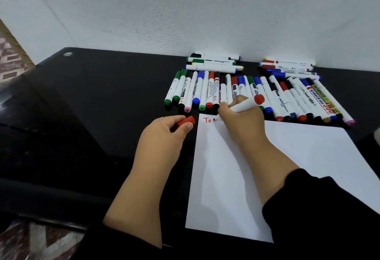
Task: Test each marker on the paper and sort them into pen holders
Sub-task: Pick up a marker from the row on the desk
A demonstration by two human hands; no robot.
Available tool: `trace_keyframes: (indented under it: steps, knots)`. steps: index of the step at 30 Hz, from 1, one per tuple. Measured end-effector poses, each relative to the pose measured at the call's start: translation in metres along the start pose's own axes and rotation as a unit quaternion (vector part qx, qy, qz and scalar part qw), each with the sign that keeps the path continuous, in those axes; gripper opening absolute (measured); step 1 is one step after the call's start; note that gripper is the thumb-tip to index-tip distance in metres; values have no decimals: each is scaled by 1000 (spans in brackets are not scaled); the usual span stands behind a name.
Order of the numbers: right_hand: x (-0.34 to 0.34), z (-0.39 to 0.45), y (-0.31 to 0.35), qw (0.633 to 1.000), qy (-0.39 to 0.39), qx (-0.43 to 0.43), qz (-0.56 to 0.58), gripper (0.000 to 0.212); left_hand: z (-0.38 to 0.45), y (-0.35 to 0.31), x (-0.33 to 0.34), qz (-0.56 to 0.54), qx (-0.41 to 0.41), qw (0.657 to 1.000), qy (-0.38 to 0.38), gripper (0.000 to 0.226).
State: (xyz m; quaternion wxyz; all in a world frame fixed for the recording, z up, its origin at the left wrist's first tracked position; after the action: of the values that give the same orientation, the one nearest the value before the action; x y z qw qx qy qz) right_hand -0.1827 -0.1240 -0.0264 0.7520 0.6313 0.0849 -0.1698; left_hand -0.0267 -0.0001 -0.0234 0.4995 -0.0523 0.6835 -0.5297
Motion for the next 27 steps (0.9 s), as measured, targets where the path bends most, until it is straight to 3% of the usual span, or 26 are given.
trace_keyframes:
  steps: [27]
  knots:
    - [-6,-2,0,1000,-6,22,11,29,0,0,3,3,13,1000,13,39]
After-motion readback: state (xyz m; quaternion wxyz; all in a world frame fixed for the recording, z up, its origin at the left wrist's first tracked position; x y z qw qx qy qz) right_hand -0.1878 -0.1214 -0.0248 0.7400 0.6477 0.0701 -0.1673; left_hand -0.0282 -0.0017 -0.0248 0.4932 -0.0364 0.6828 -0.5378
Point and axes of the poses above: each hand's wrist, its own z-axis towards the middle knuckle, its own x-axis out of the palm, y = z × x, the point moved 9 cm from there along z, towards the middle knuckle, and after that the axes turned 13 degrees about -y, right-handed, at the moved point
